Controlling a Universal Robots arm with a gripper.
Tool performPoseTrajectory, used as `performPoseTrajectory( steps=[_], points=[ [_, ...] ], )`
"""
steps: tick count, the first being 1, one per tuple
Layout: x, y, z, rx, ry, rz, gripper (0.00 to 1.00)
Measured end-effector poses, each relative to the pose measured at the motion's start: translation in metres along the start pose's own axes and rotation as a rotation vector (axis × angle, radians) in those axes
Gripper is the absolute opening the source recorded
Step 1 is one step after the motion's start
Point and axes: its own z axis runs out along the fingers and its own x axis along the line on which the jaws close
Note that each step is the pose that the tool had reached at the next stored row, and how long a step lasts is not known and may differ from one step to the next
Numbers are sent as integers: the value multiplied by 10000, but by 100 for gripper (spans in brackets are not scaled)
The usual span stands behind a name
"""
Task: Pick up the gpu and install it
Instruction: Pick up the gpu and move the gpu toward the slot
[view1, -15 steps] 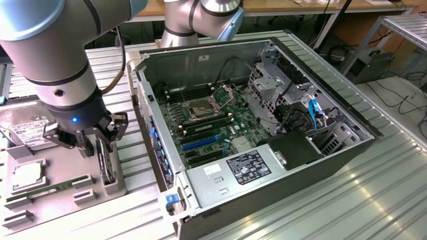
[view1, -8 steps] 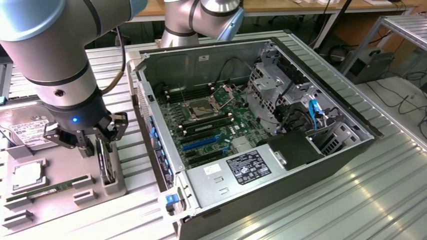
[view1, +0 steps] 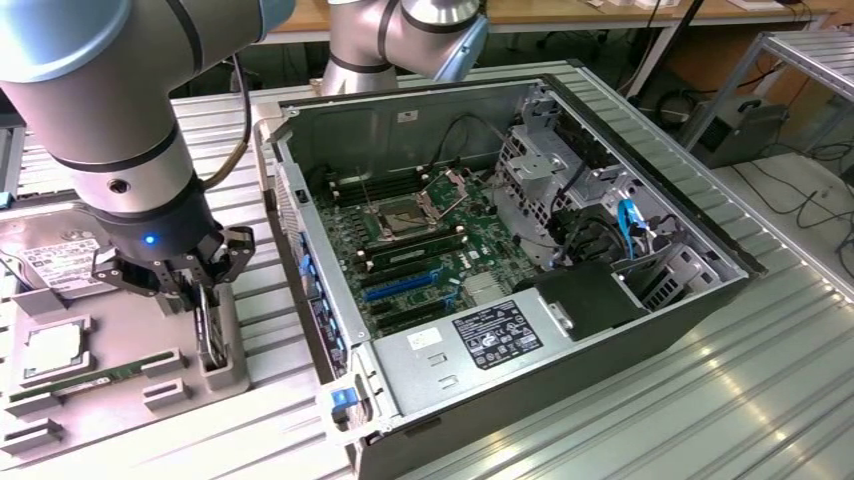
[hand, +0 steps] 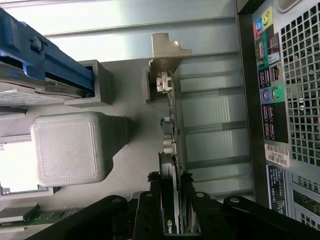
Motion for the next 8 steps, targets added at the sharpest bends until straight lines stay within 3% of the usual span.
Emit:
performPoseTrajectory(
  steps=[8],
  points=[
    [-42, 5, 3, -9, 30, -333, 27]
  ],
)
